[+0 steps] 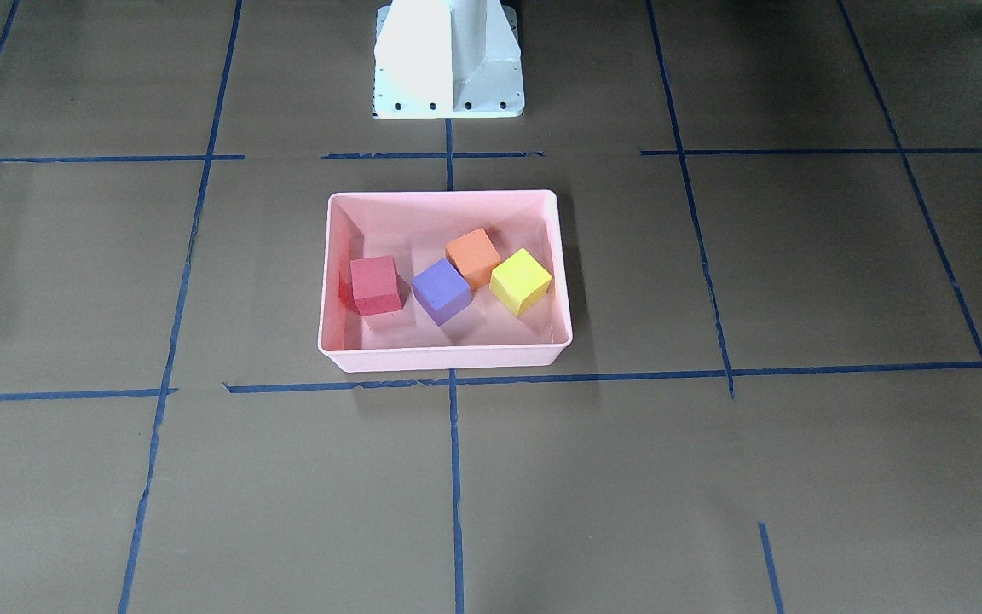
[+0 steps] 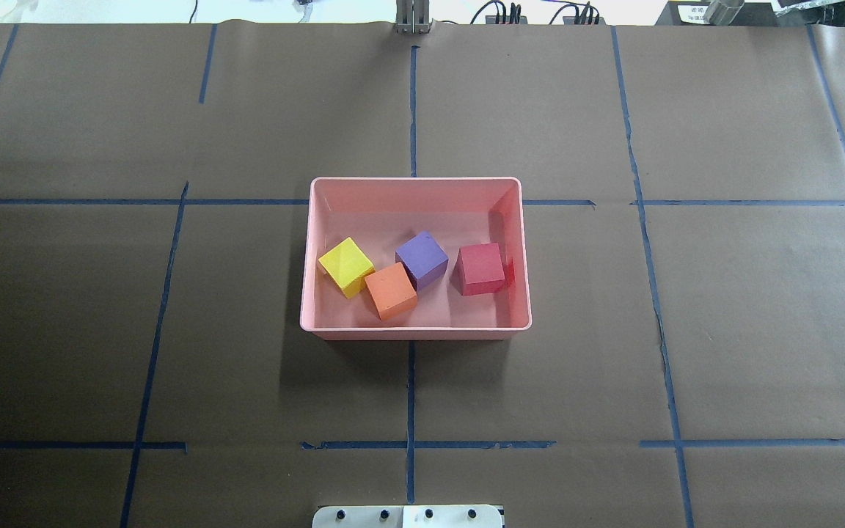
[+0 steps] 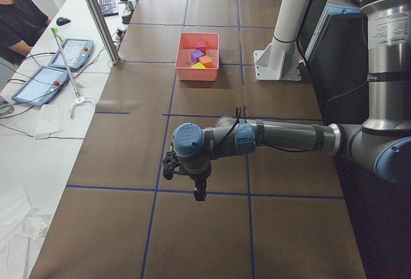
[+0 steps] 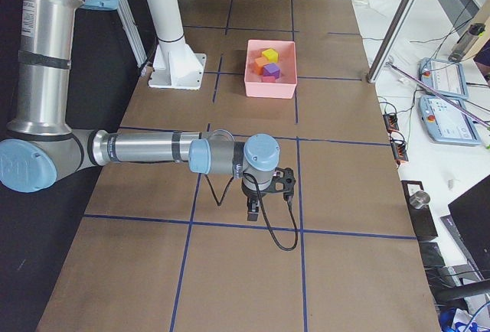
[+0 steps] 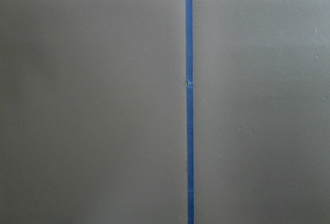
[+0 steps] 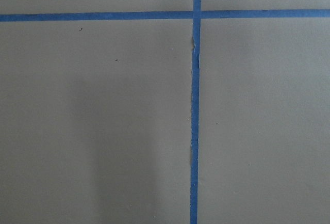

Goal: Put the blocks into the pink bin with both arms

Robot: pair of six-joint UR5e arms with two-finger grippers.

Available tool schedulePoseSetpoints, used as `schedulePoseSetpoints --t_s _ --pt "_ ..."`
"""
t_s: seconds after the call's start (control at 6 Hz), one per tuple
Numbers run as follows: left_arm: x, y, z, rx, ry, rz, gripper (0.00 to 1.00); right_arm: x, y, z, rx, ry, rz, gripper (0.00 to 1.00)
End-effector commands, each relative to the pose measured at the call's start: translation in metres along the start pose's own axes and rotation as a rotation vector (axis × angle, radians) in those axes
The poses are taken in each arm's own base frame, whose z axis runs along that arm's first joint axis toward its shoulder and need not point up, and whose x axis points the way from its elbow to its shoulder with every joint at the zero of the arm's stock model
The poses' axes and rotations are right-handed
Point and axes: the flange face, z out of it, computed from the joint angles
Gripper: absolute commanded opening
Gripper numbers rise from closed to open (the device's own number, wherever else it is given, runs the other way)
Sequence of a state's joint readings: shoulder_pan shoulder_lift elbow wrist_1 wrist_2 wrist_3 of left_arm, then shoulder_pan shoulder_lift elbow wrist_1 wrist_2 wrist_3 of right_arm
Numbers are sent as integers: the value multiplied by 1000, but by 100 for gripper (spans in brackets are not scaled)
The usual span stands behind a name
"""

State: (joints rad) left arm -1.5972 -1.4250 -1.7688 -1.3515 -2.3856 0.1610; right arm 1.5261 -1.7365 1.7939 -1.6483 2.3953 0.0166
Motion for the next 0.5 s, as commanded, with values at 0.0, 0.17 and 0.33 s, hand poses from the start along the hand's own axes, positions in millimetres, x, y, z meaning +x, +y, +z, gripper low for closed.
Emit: schedulePoseSetpoints --t_s 0.0,0.17,0.33 --pt "7 -2 -7 18 -5 -9 100 -12 -1 2 -7 1 -25 100" --pt "7 -3 -7 29 -5 1 100 -14 -2 4 -11 1 -29 100" --pt "9 -4 -9 40 -8 22 100 -15 -3 5 -14 1 -32 100"
